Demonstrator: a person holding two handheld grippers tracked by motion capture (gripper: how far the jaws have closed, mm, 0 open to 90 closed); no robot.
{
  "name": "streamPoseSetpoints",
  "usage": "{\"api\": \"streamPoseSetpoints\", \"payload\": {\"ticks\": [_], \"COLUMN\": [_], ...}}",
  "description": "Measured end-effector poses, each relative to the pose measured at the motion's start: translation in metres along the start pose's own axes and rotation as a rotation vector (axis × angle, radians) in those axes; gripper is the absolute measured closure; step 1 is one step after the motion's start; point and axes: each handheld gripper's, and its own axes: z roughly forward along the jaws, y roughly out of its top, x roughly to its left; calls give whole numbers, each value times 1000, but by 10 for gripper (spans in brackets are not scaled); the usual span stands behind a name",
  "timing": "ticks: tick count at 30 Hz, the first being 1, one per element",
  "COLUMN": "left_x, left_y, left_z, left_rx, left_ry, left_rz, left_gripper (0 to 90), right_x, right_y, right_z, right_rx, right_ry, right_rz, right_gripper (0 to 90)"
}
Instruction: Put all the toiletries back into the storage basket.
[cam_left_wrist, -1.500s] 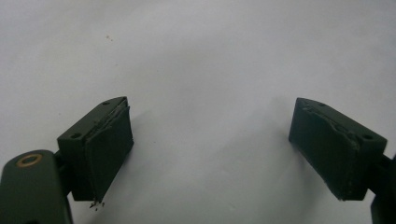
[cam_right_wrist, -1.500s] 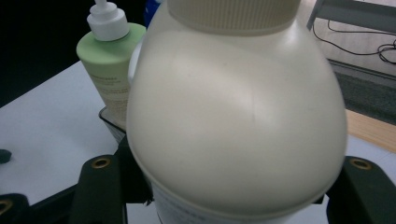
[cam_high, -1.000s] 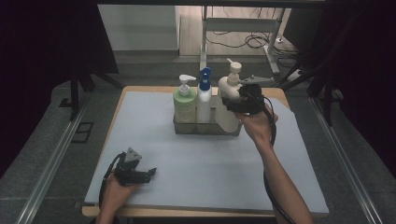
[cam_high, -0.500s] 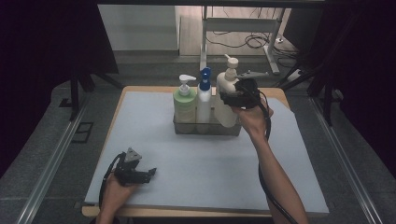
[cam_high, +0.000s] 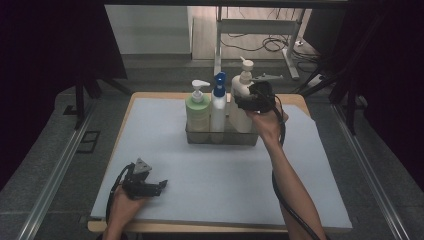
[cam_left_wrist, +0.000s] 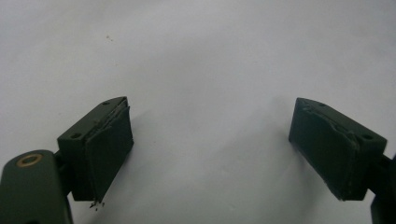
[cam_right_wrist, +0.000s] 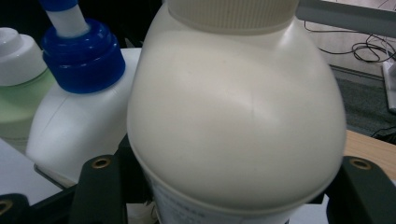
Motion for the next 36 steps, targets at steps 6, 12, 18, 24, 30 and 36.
{"api": "streamPoseSetpoints", "payload": {"ticks": [6, 12, 18, 24, 30, 36], "left_x": [0, 0, 0, 0, 0, 0], "left_y": [0, 0, 0, 0, 0, 0], "left_z": [0, 0, 0, 0, 0, 0], "left_rx": [0, 0, 0, -2, -2, -1], "left_ry": [0, 1, 1, 0, 0, 1], "left_rz": [-1, -1, -1, -2, -1, -1], "left_gripper": [133, 133, 133, 133, 133, 133], "right_x": [-2, -1, 2, 5, 8, 11], "right_y": [-4, -14, -25, -34, -42, -49], "right_z": [9, 20, 28, 34, 37, 40], "right_rx": [-6, 6, 13, 11, 5, 6], "right_ry": [-5, -12, -12, -16, -19, -28], "right_rz": [5, -3, 2, 3, -1, 1], "right_gripper": [372, 371, 370, 369, 367, 362]}}
